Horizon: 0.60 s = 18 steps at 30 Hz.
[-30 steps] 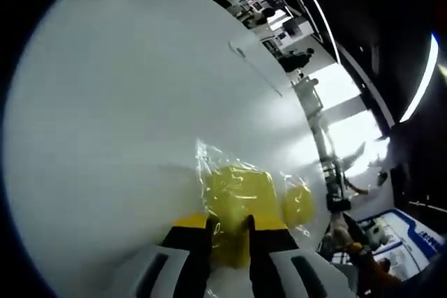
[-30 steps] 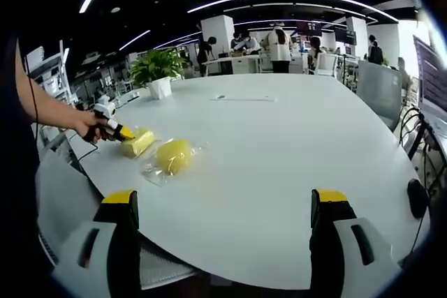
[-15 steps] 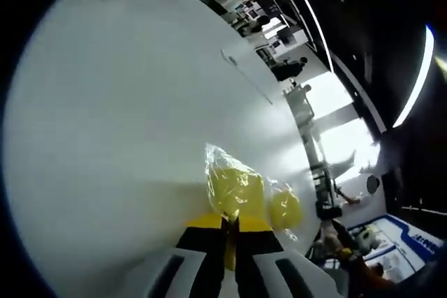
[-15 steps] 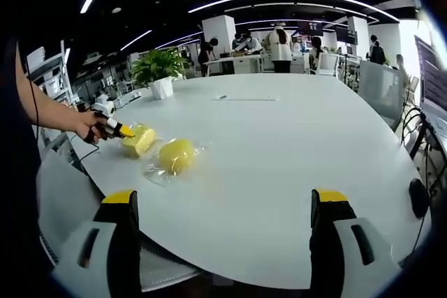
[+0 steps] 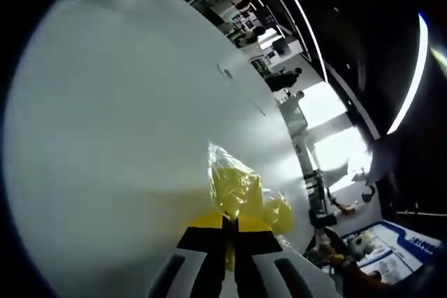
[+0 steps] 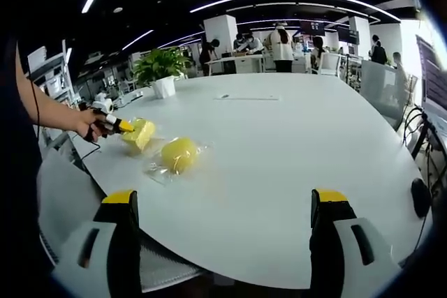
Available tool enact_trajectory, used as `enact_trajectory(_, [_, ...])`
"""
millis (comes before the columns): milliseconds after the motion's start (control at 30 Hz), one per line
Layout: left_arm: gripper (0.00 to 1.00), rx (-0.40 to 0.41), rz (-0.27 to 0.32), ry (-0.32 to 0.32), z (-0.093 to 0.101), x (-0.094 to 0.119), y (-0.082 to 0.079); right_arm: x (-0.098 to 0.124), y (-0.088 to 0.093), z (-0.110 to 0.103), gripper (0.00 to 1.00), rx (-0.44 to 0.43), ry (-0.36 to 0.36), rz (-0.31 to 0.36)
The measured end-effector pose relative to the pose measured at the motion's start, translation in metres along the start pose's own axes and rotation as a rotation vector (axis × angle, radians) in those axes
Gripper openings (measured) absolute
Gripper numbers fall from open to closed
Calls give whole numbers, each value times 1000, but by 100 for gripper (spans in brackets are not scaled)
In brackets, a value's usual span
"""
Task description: Compare the silicone blocks by pressing each to a similar depth, holding the contact briefly, and releasing to observe deformation and rebound differences across the visible hardness samples.
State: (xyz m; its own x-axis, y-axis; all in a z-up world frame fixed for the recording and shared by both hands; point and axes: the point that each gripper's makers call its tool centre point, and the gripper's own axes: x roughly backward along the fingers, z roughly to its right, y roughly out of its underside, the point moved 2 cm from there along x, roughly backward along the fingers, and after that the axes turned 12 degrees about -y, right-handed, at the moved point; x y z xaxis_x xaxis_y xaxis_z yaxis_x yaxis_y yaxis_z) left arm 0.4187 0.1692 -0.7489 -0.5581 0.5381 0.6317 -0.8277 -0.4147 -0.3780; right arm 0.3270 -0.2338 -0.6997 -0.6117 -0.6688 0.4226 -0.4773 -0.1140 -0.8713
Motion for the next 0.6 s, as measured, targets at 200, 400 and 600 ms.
enact_trajectory(200, [0,-21,43,21,18,10,-7,-3,-2,-1,96,3,-8,2])
enact_trajectory(400, [0,-125,119,60,37,22,-20,-6,-4,-1,96,8,-15,6])
enact_trajectory(600, [0,-131,172,87,44,33,-32,-7,-6,-3,96,11,-20,5])
